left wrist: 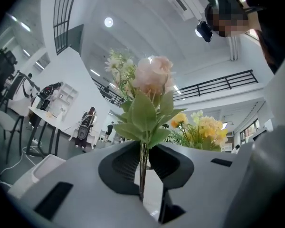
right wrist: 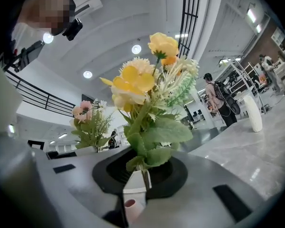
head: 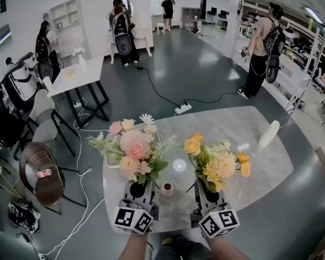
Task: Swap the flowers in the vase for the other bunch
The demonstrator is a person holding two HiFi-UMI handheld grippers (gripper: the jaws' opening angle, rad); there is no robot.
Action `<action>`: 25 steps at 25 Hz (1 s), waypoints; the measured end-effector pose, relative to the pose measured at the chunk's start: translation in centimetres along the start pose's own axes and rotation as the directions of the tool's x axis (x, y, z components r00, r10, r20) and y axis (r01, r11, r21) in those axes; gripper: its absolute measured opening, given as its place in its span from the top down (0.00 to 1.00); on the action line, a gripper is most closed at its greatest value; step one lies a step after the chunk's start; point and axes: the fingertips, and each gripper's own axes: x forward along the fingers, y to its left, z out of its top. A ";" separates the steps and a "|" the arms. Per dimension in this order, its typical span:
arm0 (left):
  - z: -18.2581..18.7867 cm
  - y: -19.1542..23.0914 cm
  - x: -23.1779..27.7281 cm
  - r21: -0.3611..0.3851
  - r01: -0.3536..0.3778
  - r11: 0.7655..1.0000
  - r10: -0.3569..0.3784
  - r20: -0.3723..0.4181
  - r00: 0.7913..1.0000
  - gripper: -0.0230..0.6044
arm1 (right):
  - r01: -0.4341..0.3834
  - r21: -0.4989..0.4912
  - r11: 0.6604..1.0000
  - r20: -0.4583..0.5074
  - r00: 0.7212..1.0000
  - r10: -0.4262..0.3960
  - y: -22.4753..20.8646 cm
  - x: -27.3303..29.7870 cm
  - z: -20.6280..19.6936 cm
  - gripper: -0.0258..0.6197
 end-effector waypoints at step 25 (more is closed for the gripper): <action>0.3 6.0 -7.2 0.029 -0.218 0.975 0.218 0.018 0.976 0.85 | -0.207 0.010 0.978 0.003 0.978 0.207 5.7 4.6 0.2 0.87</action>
